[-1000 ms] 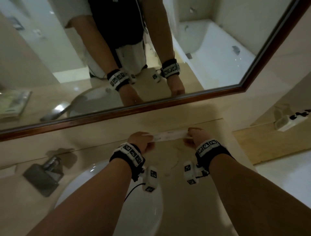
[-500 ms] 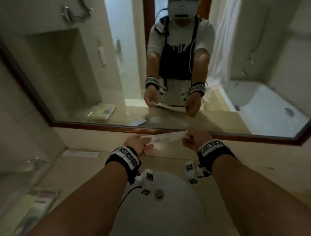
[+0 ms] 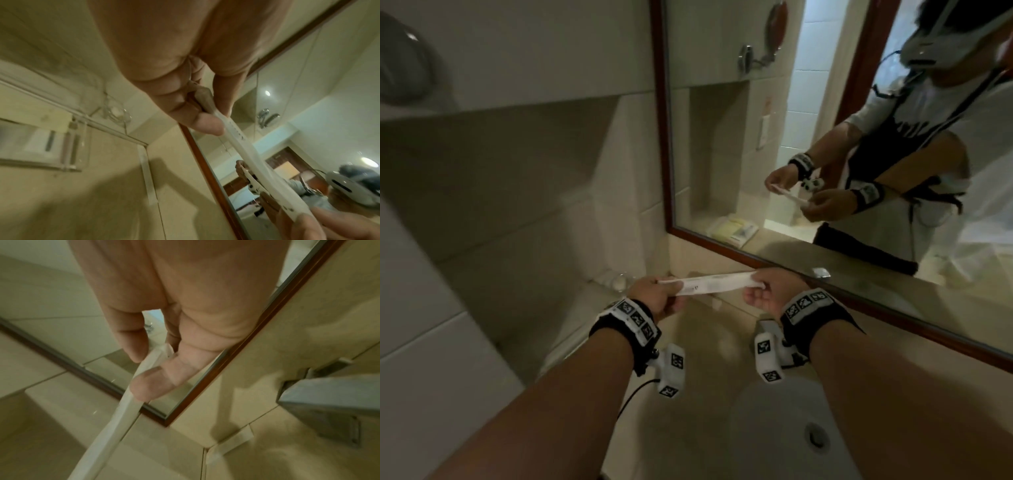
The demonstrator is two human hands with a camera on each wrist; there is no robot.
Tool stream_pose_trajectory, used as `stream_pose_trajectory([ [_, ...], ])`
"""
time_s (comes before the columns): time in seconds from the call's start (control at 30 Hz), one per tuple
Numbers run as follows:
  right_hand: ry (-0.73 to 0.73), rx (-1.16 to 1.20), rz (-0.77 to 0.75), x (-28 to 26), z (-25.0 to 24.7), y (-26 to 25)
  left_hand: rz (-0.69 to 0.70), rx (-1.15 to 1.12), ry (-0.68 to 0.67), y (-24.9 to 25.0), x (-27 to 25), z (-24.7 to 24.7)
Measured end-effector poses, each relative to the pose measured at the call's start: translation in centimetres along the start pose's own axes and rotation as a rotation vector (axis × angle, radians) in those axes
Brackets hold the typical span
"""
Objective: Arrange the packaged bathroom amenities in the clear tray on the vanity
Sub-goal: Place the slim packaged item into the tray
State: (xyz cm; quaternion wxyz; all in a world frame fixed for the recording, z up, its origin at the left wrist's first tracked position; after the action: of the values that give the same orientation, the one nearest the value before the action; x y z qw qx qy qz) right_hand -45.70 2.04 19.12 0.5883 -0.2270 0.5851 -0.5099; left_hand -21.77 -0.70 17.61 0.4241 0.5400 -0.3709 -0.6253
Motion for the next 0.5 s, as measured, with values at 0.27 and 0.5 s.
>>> stream_pose_trajectory([
  [0.27,-0.087,0.014,-0.037,-0.1,7.1,0.3,0.031,-0.032,0.04,1.6,0.5,-6.6],
  [0.5,-0.006,0.012,-0.126,-0.5,5.9,-1.5,0.033,-0.103,0.04,2.6,1.1,-5.1],
])
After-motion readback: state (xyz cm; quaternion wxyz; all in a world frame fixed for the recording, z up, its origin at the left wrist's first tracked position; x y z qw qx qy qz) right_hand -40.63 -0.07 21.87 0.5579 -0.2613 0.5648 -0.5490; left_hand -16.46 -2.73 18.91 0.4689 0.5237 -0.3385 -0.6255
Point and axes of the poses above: each hand's wrist, its own x-axis towards the middle knuckle, its own z-axis out of the palm, y = z × x, the point moved 4 cm from there along x, towards the middle knuckle
